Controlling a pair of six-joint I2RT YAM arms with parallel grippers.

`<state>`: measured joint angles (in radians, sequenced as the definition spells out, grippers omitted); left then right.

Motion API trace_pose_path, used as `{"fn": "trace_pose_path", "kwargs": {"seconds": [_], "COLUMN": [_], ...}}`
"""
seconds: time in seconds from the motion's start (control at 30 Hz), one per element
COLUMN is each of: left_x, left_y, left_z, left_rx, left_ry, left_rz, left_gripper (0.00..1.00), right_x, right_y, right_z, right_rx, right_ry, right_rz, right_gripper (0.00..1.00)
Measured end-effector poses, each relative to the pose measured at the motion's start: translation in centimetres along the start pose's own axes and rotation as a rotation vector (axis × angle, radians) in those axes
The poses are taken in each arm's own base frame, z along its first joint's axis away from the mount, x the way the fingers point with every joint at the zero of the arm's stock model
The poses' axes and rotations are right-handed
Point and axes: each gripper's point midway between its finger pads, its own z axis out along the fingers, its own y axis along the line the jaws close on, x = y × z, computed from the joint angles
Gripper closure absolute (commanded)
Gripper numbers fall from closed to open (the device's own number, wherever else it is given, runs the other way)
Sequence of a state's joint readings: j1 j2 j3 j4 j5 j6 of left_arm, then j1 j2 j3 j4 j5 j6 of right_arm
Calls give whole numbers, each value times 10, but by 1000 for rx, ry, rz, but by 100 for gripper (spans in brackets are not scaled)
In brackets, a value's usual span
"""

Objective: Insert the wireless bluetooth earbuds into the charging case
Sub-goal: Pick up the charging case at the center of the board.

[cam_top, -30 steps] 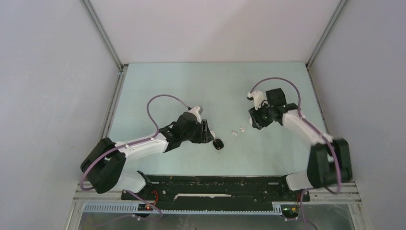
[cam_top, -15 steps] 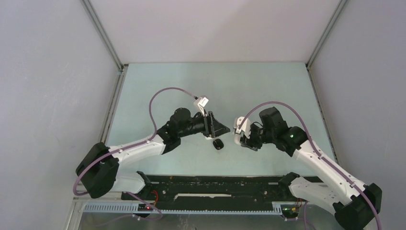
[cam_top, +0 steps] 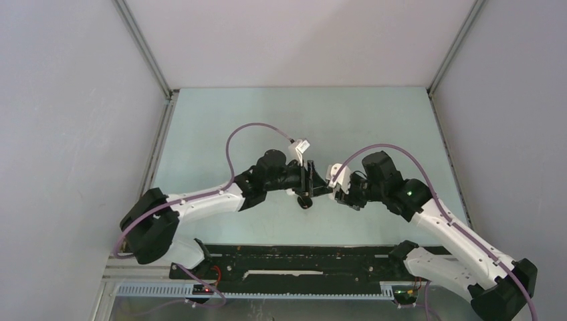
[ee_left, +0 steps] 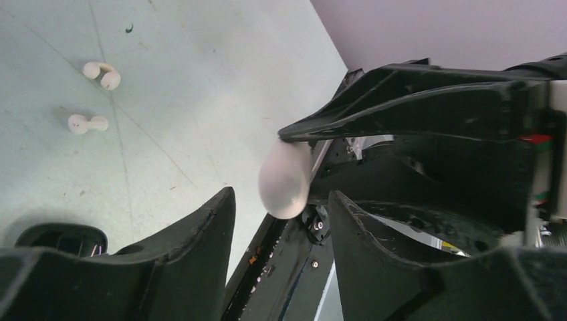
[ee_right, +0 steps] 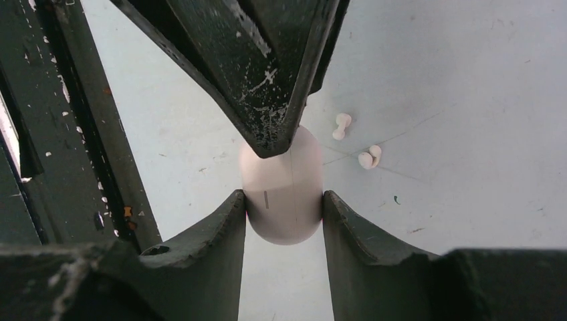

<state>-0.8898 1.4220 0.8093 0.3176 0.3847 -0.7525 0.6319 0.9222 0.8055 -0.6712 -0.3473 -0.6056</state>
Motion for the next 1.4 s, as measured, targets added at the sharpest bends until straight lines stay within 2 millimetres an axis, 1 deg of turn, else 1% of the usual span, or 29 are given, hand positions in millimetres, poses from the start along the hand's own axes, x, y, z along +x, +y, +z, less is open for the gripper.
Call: {"fn": "trace_pose_path", "kwargs": {"seconds": [0.2,0.3,0.57,0.63,0.67,0.7,0.77,0.83,0.9,0.97,1.03,1.13,1.17,1.23,1.3,1.33,1.4], "left_x": [11,14,21,22,22,22,22,22,23,27,36,42,44,44,43,43,42], "left_y": [11,10,0,-1,-1,-2,-3,-5,-9,-10,-9,-12,-16,-28,-43,-53,-68], "left_z": [7,12,21,21,21,21,22,23,21,14,2,-13,-19,-28,-36,-40,-46], "left_rx": [-30,-9,73,79,82,86,96,114,144,172,190,225,244,273,297,311,336], "left_ry": [31,43,79,82,84,86,88,84,77,53,35,1,-15,-58,-105,-130,-165], "left_rz": [-51,-75,-117,-124,-127,-131,-132,-124,-106,-67,-13,106,170,306,445,526,631], "left_gripper": [49,53,68,73,76,81,86,88,91,92,92,91,91,92,92,92,92], "right_x": [-5,-4,-3,-2,-2,-2,-1,-1,-4,-9,-17,-33,-39,-43,-40,-39,-38], "right_y": [-1,0,1,1,1,1,2,3,5,7,5,3,6,15,29,35,47], "right_z": [-5,-5,-5,-5,-5,-5,-6,-6,-9,-17,-30,-47,-52,-56,-56,-56,-55], "right_rx": [12,9,7,8,8,8,5,-2,-33,-77,-124,-187,-219,-276,-342,-371,-431], "right_ry": [-18,-13,-10,-7,-5,-3,0,-3,-22,-39,-61,-99,-114,-121,-107,-99,-81], "right_rz": [4,8,11,12,12,13,15,28,46,79,114,133,125,114,117,123,136], "right_gripper": [70,71,70,70,66,56,44,35,30,29,29,32,35,42,44,45,46]}}
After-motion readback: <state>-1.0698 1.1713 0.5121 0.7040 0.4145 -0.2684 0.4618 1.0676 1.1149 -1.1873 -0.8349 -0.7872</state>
